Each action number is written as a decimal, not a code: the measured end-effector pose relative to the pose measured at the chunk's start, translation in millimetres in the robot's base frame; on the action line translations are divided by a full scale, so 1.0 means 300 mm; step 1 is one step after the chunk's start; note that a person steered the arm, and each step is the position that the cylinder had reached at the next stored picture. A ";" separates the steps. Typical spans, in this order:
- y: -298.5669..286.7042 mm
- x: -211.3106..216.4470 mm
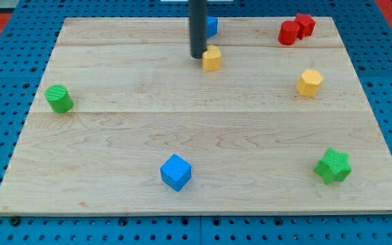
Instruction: Push the yellow heart closer to the yellow hexagon
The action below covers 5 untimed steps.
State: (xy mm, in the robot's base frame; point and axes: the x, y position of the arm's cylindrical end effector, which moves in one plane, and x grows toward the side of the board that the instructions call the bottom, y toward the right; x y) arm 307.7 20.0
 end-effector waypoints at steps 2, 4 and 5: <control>0.302 0.103; 0.452 0.189; 0.423 0.189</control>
State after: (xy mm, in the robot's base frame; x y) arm 364.5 146.9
